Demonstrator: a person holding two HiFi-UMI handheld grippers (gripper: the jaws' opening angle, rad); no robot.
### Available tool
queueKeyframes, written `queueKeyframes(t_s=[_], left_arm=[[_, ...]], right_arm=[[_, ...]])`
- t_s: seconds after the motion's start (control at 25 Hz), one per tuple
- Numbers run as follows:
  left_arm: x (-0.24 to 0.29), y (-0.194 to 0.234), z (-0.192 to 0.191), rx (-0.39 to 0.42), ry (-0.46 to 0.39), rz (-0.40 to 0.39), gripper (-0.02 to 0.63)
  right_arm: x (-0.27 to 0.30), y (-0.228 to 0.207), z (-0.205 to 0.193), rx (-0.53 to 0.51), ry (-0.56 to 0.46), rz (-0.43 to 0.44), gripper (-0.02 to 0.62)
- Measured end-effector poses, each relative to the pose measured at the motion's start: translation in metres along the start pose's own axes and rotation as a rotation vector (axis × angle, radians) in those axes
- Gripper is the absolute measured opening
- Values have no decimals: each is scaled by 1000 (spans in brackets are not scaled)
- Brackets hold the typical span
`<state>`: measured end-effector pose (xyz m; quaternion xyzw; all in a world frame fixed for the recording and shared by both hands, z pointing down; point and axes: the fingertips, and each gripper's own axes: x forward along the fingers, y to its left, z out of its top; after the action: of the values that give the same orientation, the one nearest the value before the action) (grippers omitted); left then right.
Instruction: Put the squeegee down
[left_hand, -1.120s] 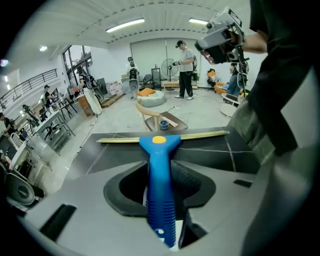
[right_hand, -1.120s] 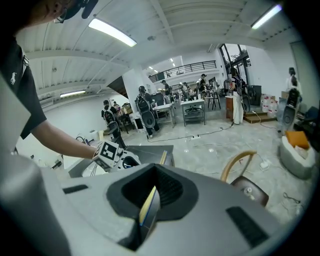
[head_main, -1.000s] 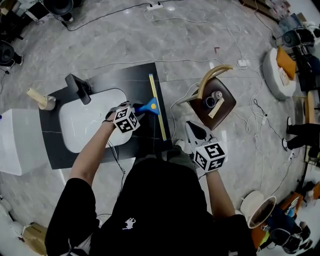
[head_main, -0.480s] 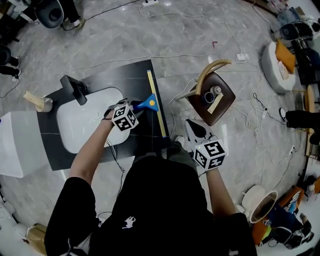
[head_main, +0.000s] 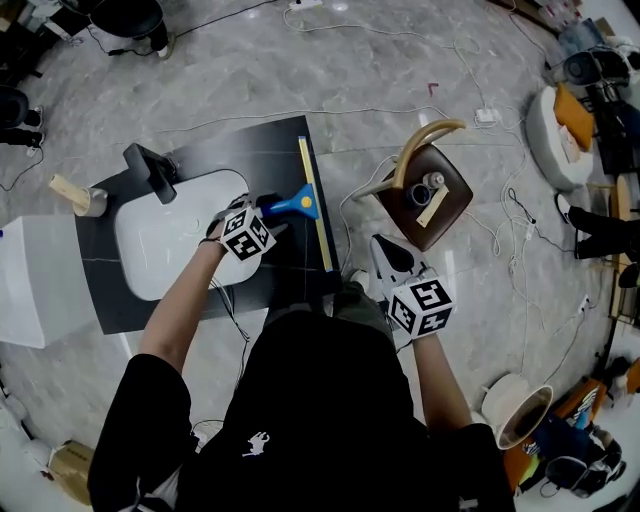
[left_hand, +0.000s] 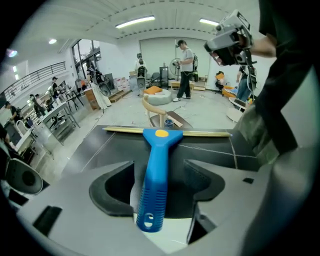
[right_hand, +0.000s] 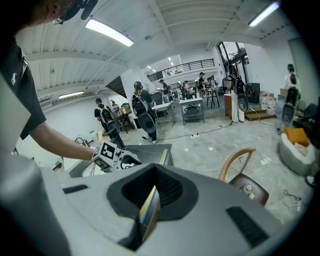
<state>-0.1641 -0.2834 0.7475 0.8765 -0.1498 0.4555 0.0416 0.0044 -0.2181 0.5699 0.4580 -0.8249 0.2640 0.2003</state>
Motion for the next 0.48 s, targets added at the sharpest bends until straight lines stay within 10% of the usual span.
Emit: queueKeyframes(t_s=[0.48], left_arm=[[-102, 2, 17, -368, -221, 337, 207]], right_arm=[[-8, 8, 31, -66, -88, 134, 2]])
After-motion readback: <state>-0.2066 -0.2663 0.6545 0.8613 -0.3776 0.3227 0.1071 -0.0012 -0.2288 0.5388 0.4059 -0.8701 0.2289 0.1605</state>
